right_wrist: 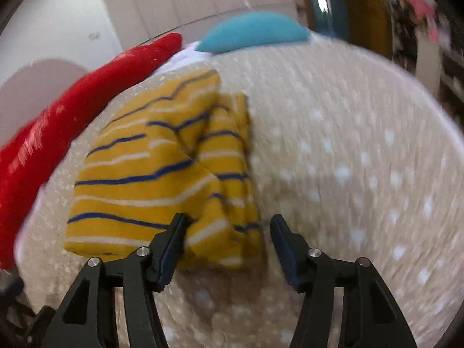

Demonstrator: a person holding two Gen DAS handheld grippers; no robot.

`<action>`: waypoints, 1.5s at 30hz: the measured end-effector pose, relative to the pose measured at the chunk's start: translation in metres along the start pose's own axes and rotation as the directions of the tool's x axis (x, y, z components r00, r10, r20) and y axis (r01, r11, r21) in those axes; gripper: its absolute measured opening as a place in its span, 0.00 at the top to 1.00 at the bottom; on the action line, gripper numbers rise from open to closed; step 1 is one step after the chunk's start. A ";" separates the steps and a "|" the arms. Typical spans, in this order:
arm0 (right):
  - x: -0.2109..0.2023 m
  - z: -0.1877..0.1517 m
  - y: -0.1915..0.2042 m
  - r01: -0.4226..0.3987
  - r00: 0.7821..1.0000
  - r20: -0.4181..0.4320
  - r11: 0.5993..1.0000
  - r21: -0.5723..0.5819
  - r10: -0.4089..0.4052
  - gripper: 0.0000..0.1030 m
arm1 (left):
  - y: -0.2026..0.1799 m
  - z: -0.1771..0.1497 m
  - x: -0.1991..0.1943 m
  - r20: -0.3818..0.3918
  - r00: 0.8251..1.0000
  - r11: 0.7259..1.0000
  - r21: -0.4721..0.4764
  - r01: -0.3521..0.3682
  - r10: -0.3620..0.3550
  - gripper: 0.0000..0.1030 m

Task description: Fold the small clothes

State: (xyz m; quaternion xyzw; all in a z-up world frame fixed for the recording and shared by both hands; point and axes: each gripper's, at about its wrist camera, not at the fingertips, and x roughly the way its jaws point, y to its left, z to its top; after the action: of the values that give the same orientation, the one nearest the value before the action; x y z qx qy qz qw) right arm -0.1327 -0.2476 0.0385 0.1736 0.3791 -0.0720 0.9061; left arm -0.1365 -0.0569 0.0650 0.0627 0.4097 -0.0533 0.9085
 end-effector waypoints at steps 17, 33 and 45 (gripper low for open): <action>-0.056 -0.021 -0.011 0.074 0.986 0.149 0.997 -0.032 -0.069 0.34 | -0.007 -0.010 0.018 -0.083 0.996 0.999 0.010 0.044 -0.043 0.00; -0.065 -0.031 0.004 0.117 0.978 0.187 0.986 -0.121 -0.093 0.31 | -0.005 -0.013 0.020 -0.103 0.992 0.998 0.005 0.067 -0.066 0.00; -0.057 -0.032 0.002 0.111 0.983 0.156 0.987 -0.120 -0.092 0.31 | -0.003 -0.016 0.024 -0.118 0.990 0.998 -0.003 0.070 -0.070 0.00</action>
State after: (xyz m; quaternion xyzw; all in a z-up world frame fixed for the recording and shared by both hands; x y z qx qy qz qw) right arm -0.1934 -0.2337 0.0587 0.0895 0.3221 -0.1064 0.9364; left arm -0.1329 -0.0586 0.0362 0.0517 0.4647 -0.0817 0.8802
